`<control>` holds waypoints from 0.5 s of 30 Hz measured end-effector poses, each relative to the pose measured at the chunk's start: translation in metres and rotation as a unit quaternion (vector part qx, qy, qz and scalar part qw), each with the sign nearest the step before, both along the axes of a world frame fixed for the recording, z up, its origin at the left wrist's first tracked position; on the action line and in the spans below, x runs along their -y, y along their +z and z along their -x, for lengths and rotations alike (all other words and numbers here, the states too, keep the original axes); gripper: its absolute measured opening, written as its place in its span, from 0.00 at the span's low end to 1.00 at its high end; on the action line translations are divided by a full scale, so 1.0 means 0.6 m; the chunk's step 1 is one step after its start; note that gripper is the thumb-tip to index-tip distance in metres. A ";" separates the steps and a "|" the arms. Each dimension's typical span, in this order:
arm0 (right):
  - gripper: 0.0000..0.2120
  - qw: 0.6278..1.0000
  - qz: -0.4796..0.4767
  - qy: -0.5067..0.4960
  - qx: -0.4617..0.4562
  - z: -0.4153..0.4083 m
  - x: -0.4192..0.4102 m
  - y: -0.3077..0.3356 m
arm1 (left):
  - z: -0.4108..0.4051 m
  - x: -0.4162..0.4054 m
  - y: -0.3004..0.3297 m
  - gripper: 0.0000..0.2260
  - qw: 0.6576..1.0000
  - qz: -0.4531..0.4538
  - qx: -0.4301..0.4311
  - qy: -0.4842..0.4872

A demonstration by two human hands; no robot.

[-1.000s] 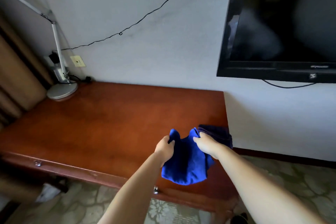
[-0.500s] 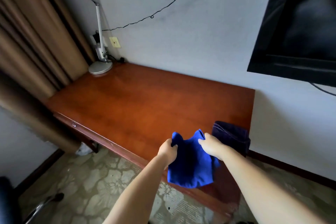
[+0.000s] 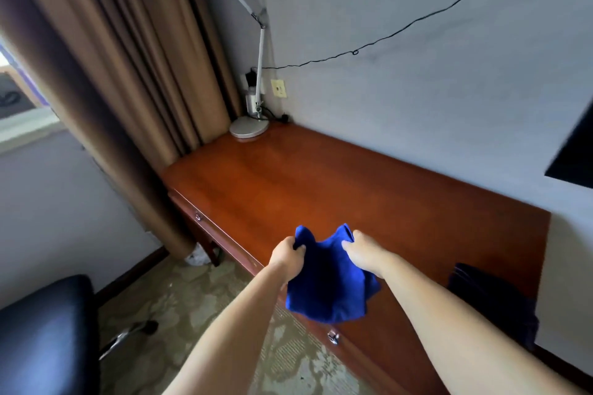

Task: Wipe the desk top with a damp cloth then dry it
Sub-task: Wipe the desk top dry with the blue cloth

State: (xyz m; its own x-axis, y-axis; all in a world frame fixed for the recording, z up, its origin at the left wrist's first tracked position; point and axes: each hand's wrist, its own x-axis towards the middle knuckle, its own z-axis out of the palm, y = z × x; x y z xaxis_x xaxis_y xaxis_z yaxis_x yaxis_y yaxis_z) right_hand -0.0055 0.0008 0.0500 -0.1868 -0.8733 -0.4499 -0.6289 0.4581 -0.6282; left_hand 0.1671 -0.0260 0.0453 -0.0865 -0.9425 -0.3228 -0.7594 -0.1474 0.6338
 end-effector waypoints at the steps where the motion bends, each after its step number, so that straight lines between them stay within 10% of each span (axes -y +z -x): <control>1: 0.19 1.000 0.003 0.006 -0.002 -0.015 0.015 0.003 | -0.016 0.014 0.002 0.06 1.000 0.002 -0.002 0.006; 15: 0.18 0.997 0.038 0.062 -0.039 -0.249 0.281 0.069 | -0.256 0.252 0.049 0.08 0.992 0.017 -0.086 0.088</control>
State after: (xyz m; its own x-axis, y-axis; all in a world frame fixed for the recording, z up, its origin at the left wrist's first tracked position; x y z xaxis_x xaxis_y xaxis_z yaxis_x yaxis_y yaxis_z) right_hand 0.1437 -0.1680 0.0913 -0.1069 -0.9233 -0.3689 -0.7263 0.3259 -0.6052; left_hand 0.3210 -0.1771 0.0747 0.0301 -0.9581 -0.2850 -0.6033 -0.2447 0.7590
